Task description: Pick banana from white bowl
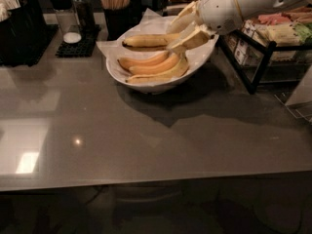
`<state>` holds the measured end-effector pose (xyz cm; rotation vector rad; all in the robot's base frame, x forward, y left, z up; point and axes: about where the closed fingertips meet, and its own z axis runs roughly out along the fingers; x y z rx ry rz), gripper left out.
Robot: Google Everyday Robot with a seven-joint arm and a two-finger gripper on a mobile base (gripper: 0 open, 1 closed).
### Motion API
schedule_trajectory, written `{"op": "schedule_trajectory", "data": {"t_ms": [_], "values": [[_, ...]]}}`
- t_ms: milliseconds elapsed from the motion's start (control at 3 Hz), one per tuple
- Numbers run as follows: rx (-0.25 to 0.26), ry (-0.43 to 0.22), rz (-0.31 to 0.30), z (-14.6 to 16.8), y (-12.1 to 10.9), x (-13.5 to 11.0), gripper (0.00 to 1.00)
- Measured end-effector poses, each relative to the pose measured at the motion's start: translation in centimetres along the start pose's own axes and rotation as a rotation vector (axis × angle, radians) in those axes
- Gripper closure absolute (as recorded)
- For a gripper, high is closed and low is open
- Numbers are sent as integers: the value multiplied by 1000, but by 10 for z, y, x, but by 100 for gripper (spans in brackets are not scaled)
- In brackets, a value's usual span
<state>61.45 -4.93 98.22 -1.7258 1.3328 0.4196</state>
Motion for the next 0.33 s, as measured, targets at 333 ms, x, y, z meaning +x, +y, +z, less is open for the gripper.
{"op": "schedule_trajectory", "data": {"t_ms": [333], "values": [[42,-55,-11,-21,18,-5,100]]}}
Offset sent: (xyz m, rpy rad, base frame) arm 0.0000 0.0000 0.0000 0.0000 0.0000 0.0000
